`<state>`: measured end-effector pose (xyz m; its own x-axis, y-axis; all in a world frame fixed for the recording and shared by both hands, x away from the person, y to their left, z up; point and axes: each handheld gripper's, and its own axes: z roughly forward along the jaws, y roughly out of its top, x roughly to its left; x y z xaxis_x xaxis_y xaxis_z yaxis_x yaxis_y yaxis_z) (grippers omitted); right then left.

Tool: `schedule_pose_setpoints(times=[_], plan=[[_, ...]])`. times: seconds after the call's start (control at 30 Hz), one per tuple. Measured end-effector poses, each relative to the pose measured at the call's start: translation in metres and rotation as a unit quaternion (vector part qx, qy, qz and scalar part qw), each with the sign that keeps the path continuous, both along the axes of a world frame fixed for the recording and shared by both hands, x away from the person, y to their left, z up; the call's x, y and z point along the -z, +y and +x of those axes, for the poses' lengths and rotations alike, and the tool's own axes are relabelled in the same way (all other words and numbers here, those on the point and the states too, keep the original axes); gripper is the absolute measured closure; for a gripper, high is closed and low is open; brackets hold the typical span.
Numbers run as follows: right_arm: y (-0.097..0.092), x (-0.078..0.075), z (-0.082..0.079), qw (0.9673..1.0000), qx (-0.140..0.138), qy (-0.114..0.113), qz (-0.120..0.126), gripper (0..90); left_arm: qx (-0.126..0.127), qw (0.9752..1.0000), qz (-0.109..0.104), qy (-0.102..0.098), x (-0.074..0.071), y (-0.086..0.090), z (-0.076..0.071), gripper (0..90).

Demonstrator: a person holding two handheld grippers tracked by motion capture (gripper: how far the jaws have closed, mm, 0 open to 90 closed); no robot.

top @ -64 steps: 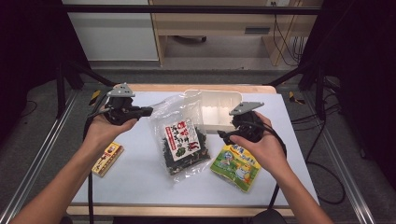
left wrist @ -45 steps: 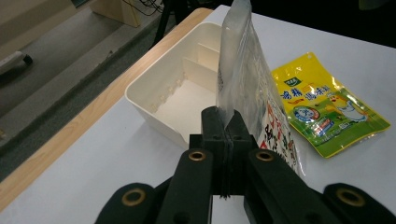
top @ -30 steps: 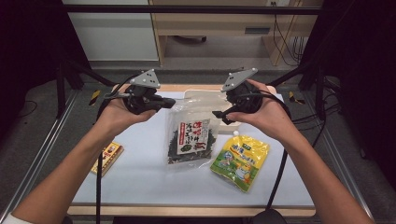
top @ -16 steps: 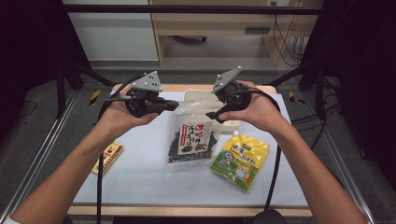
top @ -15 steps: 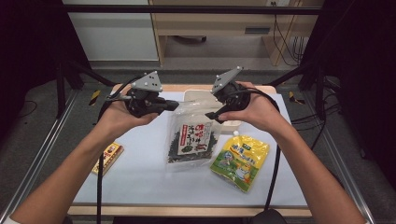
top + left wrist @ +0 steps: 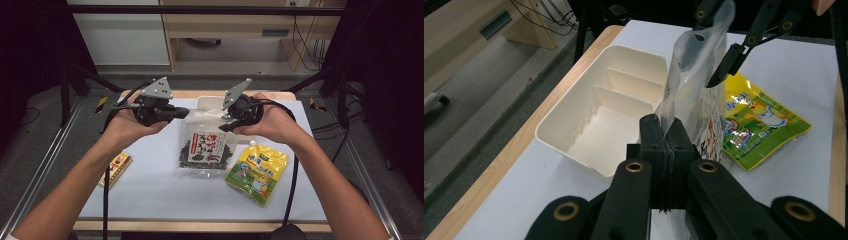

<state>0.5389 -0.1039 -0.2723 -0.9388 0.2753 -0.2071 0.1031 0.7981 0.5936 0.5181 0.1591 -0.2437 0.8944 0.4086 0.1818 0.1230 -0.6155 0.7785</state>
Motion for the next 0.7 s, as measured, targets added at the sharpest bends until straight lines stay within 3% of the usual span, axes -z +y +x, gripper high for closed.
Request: schedule_pose_setpoints(times=[0.07,0.1,0.17,0.2,0.23,0.37,0.43,0.5,0.53,0.57,0.6,0.7], plan=[[0.0,0.0,0.0,1.0,0.0,0.005,0.003,74.0,-0.003,1.0,-0.001,0.0,0.001,0.0,0.0,88.1],[0.0,0.001,-0.001,0.9998,-0.006,0.018,0.008,80.2,-0.01,0.9999,-0.001,-0.005,0.003,0.002,0.0,86.9],[0.0,0.001,-0.002,0.9995,-0.008,0.026,0.014,81.4,-0.02,0.9997,-0.01,-0.002,0.007,0.005,0.0,81.9],[0.0,0.001,-0.002,0.9995,-0.008,0.026,0.014,81.4,-0.02,0.9997,-0.01,-0.002,0.007,0.005,0.0,77.5],[0.001,0.0,-0.003,0.9991,-0.012,0.037,0.02,82.1,-0.038,0.999,-0.024,0.004,0.01,0.01,0.0,70.7],[-0.001,-0.006,-0.005,0.9983,-0.004,0.048,0.034,82.2,-0.064,0.997,-0.043,-0.004,0.013,0.019,-0.004,45.0],[-0.004,-0.01,-0.007,0.9977,0.006,0.052,0.043,82.6,-0.09,0.9927,-0.079,-0.014,0.016,0.032,-0.012,35.0],[-0.007,-0.016,-0.008,0.997,0.018,0.053,0.055,82.7,-0.101,0.9903,-0.095,-0.016,0.018,0.039,-0.017,27.8],[-0.008,-0.02,-0.008,0.9965,0.027,0.054,0.058,82.7,-0.101,0.9903,-0.095,-0.016,0.018,0.039,-0.017,25.4],[-0.008,-0.02,-0.008,0.9965,0.027,0.054,0.058,82.7,-0.112,0.9887,-0.098,-0.017,0.021,0.044,-0.02,25.4],[-0.012,-0.028,-0.008,0.9952,0.046,0.055,0.068,82.6,-0.125,0.987,-0.099,-0.021,0.025,0.048,-0.024,17.5],[-0.017,-0.038,-0.008,0.9934,0.07,0.05,0.076,82.6,-0.15,0.9848,-0.085,-0.023,0.046,0.057,-0.035,13.3]])
